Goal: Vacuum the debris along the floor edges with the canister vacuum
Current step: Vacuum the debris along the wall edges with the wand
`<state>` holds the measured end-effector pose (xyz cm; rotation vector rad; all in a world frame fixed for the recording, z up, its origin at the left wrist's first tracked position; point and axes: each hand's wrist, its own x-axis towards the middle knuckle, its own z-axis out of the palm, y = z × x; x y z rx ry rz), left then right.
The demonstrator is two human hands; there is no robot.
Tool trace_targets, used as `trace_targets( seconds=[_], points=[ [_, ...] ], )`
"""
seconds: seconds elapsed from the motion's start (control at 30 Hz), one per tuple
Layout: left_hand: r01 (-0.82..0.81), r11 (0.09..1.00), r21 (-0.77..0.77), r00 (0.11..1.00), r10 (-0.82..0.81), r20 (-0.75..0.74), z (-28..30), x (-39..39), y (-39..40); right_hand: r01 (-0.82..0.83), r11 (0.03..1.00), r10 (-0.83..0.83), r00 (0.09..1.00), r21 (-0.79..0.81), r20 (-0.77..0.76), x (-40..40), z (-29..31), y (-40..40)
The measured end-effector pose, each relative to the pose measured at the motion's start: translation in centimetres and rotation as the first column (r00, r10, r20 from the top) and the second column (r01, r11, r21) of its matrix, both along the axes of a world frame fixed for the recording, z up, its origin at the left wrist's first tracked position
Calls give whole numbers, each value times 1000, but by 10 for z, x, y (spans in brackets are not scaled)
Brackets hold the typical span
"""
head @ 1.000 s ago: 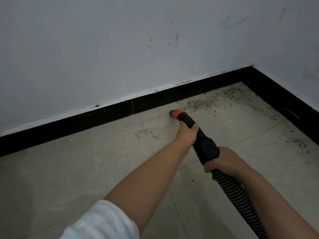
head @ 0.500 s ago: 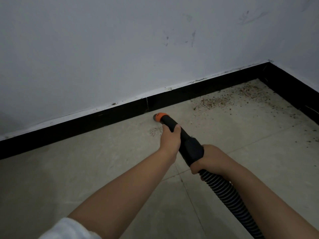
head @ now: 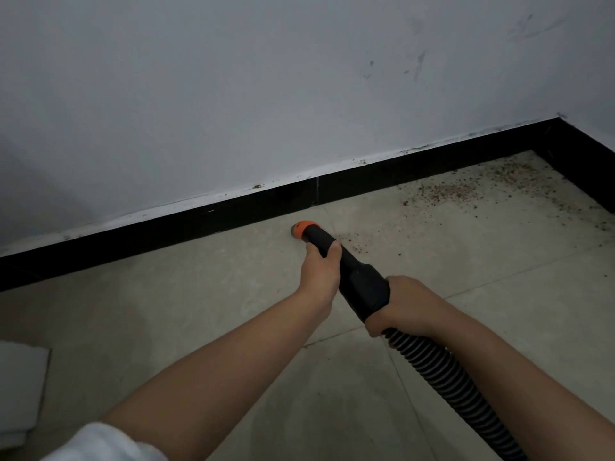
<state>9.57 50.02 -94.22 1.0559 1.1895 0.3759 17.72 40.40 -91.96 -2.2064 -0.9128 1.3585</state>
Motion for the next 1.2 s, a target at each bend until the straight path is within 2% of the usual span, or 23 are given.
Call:
trace_targets(
  seconds=[0.23,0.53,0.7,0.97,1.1,1.2],
  points=[
    [-13,1000,-8,999,13,-35,3,-6,-10,-25,1000,25,1000,-11,-14,-2,5,-7],
    [-81,997,-13,995,80,-64,1,-28,-23,-136,990,136,991,-36,1,-17,10,-15],
    [-57,998,-5,997,56,-59,4,-25,-29,-105,994,105,994,-19,11,-15,2,-23],
    [-99,993,65,989,105,-108,4,-38,-15,-113,994,113,990,4,-85,-27,-16,1],
    [-169,981,93,976,180,-119,6,-52,6,-107,994,111,983,31,-146,-45,-20,27],
    [-241,966,93,958,252,-140,9,-67,9,-178,984,179,972,21,-155,-58,-18,38]
  ],
)
